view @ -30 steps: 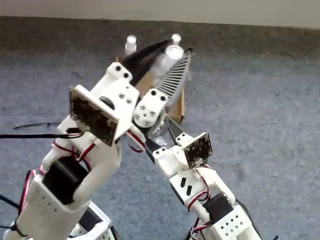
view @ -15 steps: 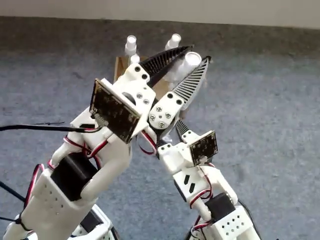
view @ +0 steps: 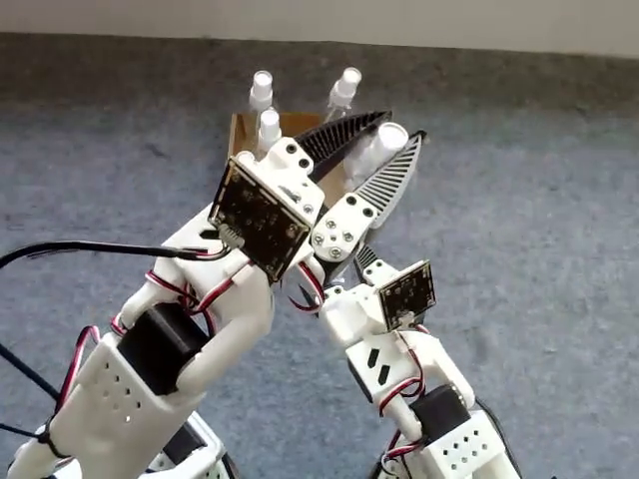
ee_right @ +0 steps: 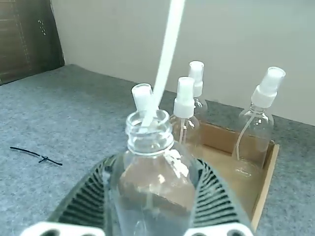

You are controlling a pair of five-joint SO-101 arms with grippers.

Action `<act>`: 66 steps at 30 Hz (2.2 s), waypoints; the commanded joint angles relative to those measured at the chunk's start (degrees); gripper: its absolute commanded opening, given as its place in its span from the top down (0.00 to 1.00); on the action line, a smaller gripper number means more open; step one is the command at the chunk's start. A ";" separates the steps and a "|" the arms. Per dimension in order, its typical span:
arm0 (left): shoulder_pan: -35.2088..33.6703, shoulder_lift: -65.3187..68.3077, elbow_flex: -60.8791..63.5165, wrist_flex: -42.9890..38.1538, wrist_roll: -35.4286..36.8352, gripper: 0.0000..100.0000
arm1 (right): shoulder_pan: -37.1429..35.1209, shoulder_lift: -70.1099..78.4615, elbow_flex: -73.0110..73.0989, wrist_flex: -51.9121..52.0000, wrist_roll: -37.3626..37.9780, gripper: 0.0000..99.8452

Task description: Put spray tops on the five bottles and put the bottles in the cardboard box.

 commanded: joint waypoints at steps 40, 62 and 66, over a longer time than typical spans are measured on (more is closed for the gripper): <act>-8.48 -17.01 21.14 14.15 0.26 0.88 | 0.92 -0.84 -0.84 -1.19 -0.62 1.00; -15.69 -16.92 13.85 15.82 0.26 0.88 | 0.92 -0.84 -0.57 -1.19 -0.62 1.00; -19.30 -16.92 15.69 15.91 0.26 0.88 | 0.92 -0.84 -0.57 -1.19 -0.62 1.00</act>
